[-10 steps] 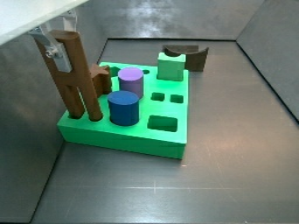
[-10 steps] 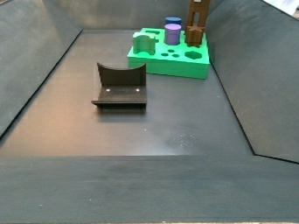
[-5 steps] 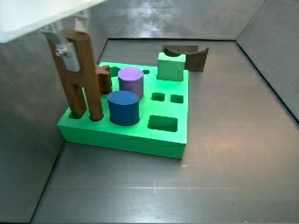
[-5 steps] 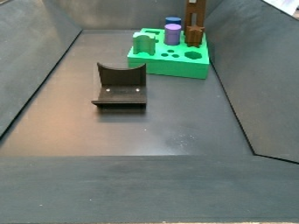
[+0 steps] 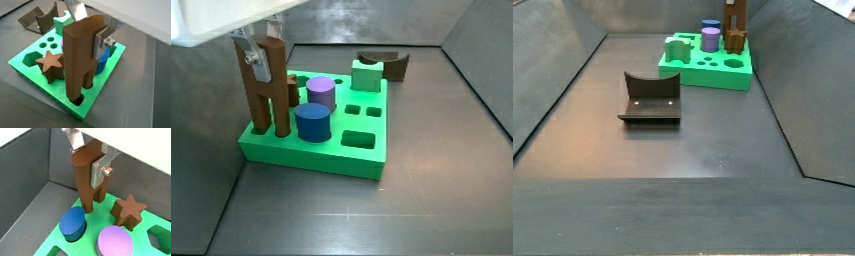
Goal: Pick up the square-circle object. Move up. Place the square-circle object on the fixture. Regrasp the square-circle object. Rotate the square-circle object. Move to above the board. Insert the square-circle object.
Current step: Insert the square-circle object.
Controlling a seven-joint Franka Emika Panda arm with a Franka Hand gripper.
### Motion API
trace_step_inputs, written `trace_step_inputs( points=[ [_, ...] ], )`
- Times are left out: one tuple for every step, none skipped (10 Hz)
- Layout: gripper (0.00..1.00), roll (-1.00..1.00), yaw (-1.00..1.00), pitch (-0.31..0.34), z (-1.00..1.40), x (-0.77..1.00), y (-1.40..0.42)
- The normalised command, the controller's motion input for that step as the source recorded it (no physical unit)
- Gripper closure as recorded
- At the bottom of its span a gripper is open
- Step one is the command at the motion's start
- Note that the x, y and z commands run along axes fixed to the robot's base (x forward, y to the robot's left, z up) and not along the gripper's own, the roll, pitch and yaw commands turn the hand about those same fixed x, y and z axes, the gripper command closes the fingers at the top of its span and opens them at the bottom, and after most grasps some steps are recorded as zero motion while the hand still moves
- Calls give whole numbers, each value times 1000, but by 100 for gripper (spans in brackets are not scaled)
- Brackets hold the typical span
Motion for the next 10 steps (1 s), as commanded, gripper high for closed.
trace_step_inputs(
  points=[
    [100, -66, 231, -133, -400, -229, 214],
    [100, 0, 449, -91, -383, -183, 194],
    [100, 0, 517, -21, -374, -83, 206],
    [100, 0, 429, -37, -360, -57, 166],
    [100, -51, 280, -53, -354, -17, 117],
    [100, -116, 183, -106, -337, 0, 103],
    [100, -164, 149, -134, -391, 0, 157],
    [100, -226, 74, -203, -414, -11, 246],
    [100, -314, -191, -283, -317, -103, 277],
    [100, -309, -323, -286, -303, -157, 257]
  ],
)
